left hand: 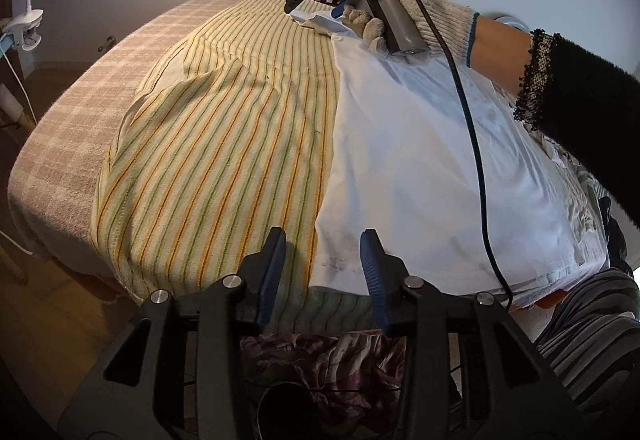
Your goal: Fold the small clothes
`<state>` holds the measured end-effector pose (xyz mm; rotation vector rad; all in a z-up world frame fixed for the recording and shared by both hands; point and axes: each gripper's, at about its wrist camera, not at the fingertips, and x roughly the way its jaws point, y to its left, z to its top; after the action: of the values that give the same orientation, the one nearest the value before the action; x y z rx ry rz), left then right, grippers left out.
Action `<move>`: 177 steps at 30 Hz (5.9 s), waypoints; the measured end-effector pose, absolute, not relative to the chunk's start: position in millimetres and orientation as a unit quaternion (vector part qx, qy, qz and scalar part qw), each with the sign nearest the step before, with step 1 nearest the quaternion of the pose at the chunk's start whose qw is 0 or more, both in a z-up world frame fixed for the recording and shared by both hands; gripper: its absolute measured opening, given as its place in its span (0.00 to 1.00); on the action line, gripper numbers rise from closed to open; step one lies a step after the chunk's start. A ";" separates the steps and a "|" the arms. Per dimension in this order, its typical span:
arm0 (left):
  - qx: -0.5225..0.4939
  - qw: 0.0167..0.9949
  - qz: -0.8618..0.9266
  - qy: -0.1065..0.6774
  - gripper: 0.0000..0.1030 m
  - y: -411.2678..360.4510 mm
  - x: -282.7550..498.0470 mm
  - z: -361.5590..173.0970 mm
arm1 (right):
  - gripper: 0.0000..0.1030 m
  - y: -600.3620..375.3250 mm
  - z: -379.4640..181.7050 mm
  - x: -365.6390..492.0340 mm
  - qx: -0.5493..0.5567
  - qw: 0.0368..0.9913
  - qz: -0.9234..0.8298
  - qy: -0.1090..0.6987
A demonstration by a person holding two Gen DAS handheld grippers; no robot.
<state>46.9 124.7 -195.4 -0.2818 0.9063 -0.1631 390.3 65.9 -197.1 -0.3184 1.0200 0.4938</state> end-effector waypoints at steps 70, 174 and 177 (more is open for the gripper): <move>-0.029 0.829 -0.310 0.464 0.01 -56.5 75.5 -168.6 | 0.26 -172.0 -181.1 430.7 -0.064 0.862 0.170 0.473; 0.070 0.755 -0.475 0.447 0.04 -252.7 94.8 -169.2 | 0.61 -460.7 -195.0 339.9 0.167 0.843 0.129 0.495; 0.064 0.756 -0.476 0.445 0.04 -253.7 96.5 -170.7 | 0.43 -450.3 -196.9 349.5 0.163 0.846 0.129 0.491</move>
<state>96.5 -253.7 -170.7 0.1397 0.9707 -1.0390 349.5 -450.3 -196.9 0.3437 1.0369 0.2731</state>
